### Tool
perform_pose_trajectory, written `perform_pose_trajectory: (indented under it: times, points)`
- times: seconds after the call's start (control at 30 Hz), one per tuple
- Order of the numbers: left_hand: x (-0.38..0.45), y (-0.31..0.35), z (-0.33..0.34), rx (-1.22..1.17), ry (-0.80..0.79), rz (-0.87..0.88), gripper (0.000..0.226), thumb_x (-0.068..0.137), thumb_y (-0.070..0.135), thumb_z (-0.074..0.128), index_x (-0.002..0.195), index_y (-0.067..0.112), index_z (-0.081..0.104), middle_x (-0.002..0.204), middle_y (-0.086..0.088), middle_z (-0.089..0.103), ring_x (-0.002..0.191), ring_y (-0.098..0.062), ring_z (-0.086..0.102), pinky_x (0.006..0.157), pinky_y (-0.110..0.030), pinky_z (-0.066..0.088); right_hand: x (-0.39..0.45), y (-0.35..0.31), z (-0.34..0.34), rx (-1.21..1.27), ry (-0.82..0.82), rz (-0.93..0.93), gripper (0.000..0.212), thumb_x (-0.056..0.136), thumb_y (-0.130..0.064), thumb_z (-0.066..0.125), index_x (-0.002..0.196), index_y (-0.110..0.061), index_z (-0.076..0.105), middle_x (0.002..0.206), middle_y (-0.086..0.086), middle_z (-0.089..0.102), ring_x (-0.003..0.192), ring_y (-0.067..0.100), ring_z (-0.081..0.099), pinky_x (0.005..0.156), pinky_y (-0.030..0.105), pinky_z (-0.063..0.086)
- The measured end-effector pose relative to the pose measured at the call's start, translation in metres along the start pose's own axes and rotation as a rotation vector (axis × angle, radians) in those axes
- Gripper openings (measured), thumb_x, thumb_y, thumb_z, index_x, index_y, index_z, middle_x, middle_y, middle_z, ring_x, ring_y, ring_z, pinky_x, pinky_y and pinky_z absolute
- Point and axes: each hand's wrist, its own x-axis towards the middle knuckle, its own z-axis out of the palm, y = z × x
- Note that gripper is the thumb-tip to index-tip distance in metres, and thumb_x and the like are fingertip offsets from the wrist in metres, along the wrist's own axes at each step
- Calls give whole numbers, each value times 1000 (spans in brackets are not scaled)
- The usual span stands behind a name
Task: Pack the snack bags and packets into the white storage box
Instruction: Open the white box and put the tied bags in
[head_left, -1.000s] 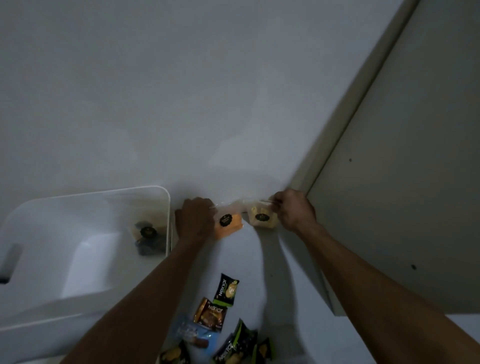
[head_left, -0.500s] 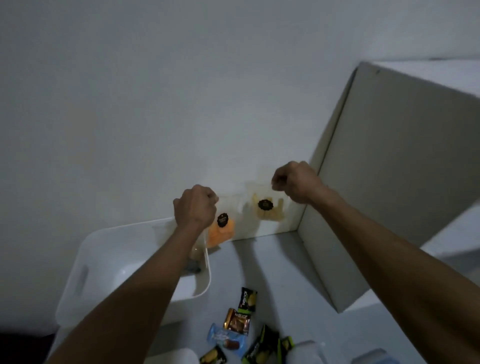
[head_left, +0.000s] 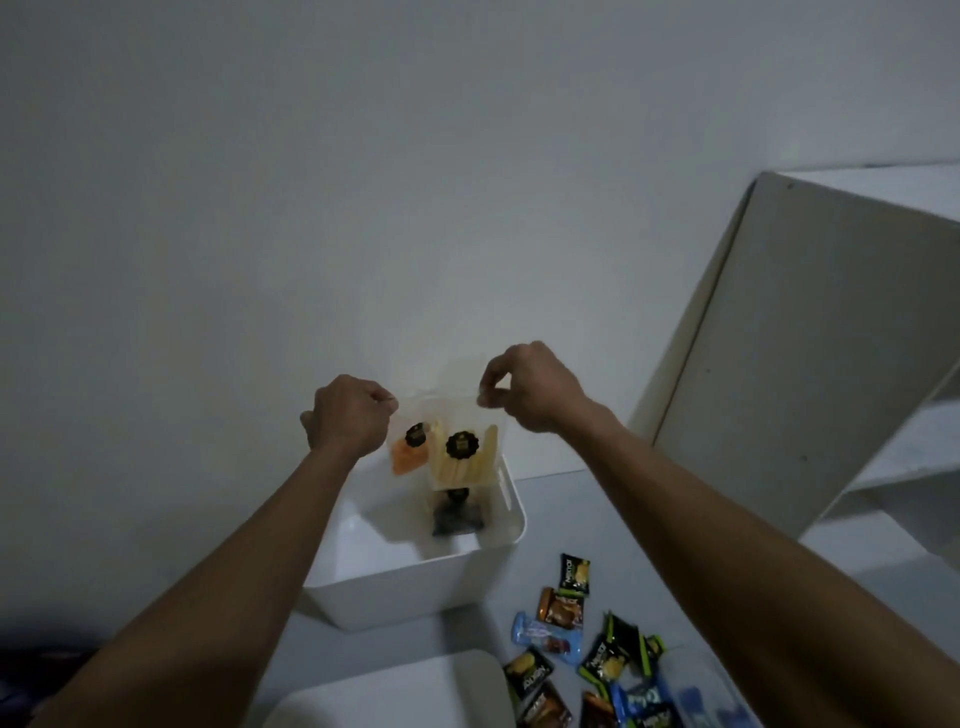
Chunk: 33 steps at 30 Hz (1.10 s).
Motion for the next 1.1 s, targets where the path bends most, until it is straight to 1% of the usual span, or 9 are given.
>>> perform_pose_trajectory:
  times: [0.07,0.13,0.23,0.33,0.47,0.57,0.73,0.87,1.1]
  points:
    - [0,-13,3,4,-28,-4,9,85,36,70,86,29,76,104,1,73,106,-27,59,96,-44,41,-3,-3,25,-64,-4,-7,12,81,-38,77,90,-30,75,117,2,62,104,19,56,83,39,54]
    - [-1,-24,11,7,-63,2,9,85,37,71,85,30,76,106,1,73,109,-27,58,96,-44,41,-8,-2,49,-140,-26,-27,14,82,-39,75,94,-31,76,138,1,52,127,22,40,93,43,48]
    - [-2,-38,32,11,-103,13,7,83,38,73,81,32,76,109,0,71,111,-27,57,95,-45,43,-13,6,79,-150,-55,14,16,83,-38,75,97,-31,76,160,-1,24,145,26,15,106,49,38]
    - [-3,-48,59,20,-148,5,7,81,38,75,79,32,76,113,-1,68,113,-28,55,94,-45,41,-14,21,107,-145,-90,72,15,83,-39,74,96,-32,76,165,-3,7,148,27,3,111,51,29]
    - [-3,-58,101,55,-216,9,5,83,37,74,84,33,77,114,1,66,111,-26,54,90,-45,40,-15,47,138,-163,-94,119,10,84,-39,73,91,-33,76,165,-4,-1,149,29,-5,116,54,23]
    - [-2,-67,131,81,-238,-3,7,83,39,73,87,35,77,113,1,66,107,-25,56,90,-47,43,-11,66,157,-162,-100,137,9,85,-38,72,89,-32,76,165,-5,-4,149,29,-9,117,56,19]
    - [7,-81,167,100,-251,-29,11,82,40,74,90,34,77,109,3,65,105,-23,58,88,-45,46,4,91,184,-202,-132,162,13,84,-41,71,88,-30,76,165,-5,-4,149,31,-9,115,61,21]
    - [14,-88,184,79,-260,-54,9,81,39,74,89,35,77,103,4,68,99,-23,62,87,-49,51,17,101,195,-174,-134,176,16,84,-43,70,84,-29,76,165,-5,-1,149,32,-9,116,62,18]
    - [22,-92,197,23,-279,-79,12,84,37,72,93,31,78,101,4,74,95,-22,64,86,-45,53,30,111,201,-174,-189,223,12,88,-38,68,85,-28,76,165,-5,-4,149,33,-13,115,64,16]
